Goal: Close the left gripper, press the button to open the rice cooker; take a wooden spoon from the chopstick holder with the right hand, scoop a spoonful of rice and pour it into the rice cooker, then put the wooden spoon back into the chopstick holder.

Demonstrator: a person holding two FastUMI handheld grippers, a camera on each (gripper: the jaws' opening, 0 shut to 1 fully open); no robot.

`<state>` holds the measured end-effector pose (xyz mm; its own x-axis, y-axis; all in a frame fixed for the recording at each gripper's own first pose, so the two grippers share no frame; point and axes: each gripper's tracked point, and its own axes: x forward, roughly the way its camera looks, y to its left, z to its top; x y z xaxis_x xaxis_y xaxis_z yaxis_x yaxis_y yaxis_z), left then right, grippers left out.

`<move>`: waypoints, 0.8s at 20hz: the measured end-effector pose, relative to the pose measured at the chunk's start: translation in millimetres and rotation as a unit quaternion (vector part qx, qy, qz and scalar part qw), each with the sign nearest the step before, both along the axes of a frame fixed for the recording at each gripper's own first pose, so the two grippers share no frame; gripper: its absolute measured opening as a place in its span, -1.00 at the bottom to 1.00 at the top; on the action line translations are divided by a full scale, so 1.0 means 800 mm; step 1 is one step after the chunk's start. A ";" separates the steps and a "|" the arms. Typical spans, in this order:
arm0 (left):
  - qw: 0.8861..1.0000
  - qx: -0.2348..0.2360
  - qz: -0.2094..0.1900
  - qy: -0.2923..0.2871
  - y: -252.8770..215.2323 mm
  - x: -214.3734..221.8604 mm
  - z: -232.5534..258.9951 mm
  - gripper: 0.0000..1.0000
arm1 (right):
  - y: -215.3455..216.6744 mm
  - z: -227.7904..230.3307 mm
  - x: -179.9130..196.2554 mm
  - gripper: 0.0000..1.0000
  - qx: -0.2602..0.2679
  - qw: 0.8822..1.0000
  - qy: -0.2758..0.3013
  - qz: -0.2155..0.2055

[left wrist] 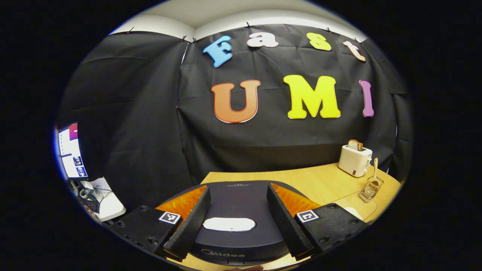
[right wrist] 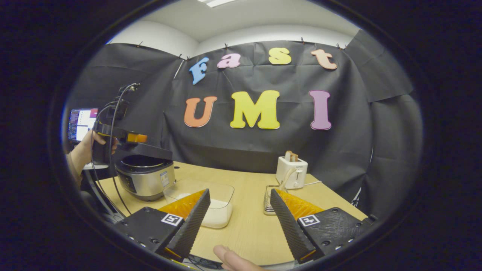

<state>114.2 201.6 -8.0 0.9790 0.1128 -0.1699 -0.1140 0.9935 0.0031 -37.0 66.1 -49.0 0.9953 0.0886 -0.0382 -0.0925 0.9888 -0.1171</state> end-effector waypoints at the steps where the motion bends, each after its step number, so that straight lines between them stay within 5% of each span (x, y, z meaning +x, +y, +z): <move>1: 1.000 -0.004 -0.001 0.005 -0.002 -0.002 -0.009 0.92 | 0.002 -0.001 -0.001 0.89 0.000 1.000 0.000 0.003; 16: 0.997 -0.012 0.006 0.080 -0.011 -0.049 -0.049 0.89 | -0.010 0.002 -0.006 0.93 0.004 1.000 0.001 -0.012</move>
